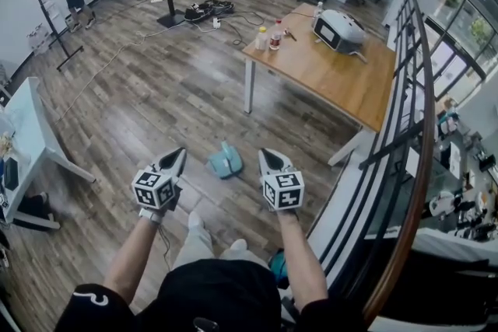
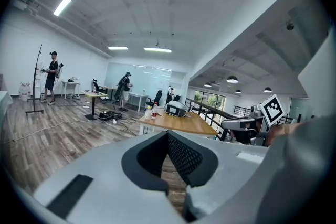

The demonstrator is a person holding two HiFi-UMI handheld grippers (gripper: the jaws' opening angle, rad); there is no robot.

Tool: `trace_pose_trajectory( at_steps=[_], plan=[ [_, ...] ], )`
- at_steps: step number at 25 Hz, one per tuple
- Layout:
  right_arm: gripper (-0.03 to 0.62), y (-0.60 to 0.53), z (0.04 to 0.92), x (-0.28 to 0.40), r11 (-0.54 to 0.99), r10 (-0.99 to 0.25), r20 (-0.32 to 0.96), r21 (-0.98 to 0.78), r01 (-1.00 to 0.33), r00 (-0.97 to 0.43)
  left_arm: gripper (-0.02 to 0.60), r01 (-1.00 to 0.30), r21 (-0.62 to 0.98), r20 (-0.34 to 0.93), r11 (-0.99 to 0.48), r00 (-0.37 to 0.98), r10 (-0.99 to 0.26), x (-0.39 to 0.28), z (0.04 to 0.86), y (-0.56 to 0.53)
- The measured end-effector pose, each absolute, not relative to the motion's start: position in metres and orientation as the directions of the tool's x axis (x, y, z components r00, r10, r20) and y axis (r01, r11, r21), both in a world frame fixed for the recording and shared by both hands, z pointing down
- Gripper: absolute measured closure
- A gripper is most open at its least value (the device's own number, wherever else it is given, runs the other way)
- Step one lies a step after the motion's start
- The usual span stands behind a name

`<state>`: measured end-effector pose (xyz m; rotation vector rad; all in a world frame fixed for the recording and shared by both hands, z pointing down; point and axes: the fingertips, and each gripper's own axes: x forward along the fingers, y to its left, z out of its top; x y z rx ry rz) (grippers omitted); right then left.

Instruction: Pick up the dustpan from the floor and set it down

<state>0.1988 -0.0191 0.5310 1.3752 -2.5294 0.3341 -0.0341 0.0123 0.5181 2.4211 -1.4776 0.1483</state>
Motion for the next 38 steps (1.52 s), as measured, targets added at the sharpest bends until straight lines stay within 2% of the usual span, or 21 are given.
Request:
trace_pose_trajectory(
  at_steps=[38],
  plan=[
    [0.599,-0.036,0.549,0.191,0.545,-0.765,0.36,-0.079,-0.835,-0.534,0.583,-0.889,0.21,0.256,-0.406,0.451,-0.855,-0.037,0.536,-0.006]
  ],
)
